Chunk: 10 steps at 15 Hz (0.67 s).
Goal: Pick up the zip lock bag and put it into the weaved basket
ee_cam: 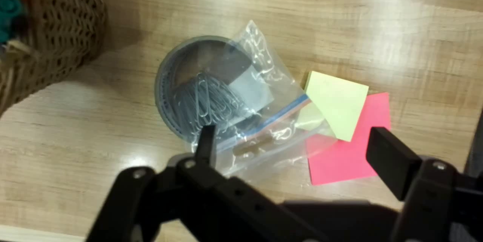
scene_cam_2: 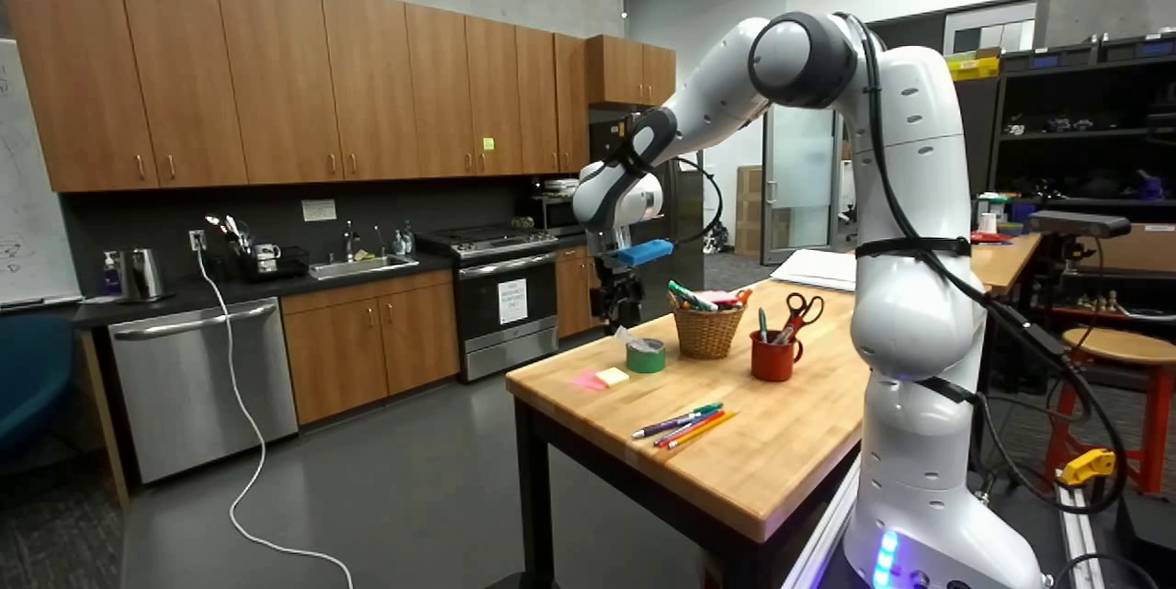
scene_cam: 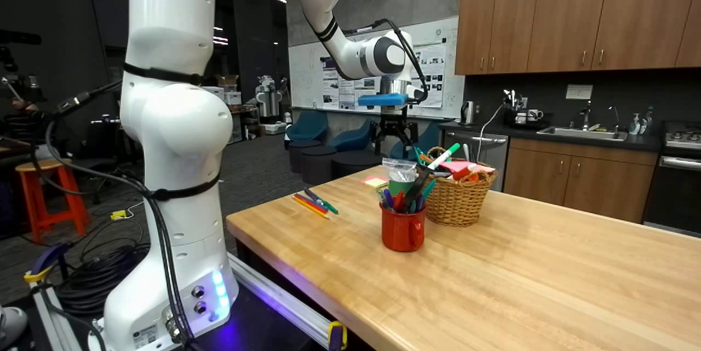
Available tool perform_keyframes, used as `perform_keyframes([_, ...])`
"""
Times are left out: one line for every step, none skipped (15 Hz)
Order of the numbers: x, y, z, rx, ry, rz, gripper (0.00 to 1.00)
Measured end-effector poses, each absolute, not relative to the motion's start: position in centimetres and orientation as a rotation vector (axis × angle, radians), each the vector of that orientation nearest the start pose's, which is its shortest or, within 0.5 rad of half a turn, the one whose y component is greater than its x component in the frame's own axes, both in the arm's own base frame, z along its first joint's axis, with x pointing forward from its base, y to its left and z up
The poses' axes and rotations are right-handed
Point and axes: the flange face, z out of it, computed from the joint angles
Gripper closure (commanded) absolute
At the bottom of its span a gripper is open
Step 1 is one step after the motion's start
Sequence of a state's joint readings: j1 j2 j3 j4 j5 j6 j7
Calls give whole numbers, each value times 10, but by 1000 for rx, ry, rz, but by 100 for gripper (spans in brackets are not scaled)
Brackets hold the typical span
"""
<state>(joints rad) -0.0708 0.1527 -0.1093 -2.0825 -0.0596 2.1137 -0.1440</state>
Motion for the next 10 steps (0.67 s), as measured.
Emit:
perform_keyframes([548, -102, 341, -3193, 16, 218, 0])
perform_keyframes([548, -103, 338, -3202, 29, 230, 0])
perform_keyframes([548, -103, 335, -3209, 38, 240, 0])
perform_keyframes([548, -103, 332, -3215, 47, 249, 0])
perform_keyframes([548, -104, 330, -3222, 49, 257, 25])
perform_keyframes([548, -104, 328, -3227, 51, 264, 26])
perform_keyframes([548, -103, 327, -3234, 51, 269, 31])
perform_keyframes([548, -103, 326, -3240, 48, 273, 39])
perform_keyframes([548, -102, 326, -3244, 44, 276, 47])
perform_keyframes([548, -102, 325, -3248, 42, 278, 56])
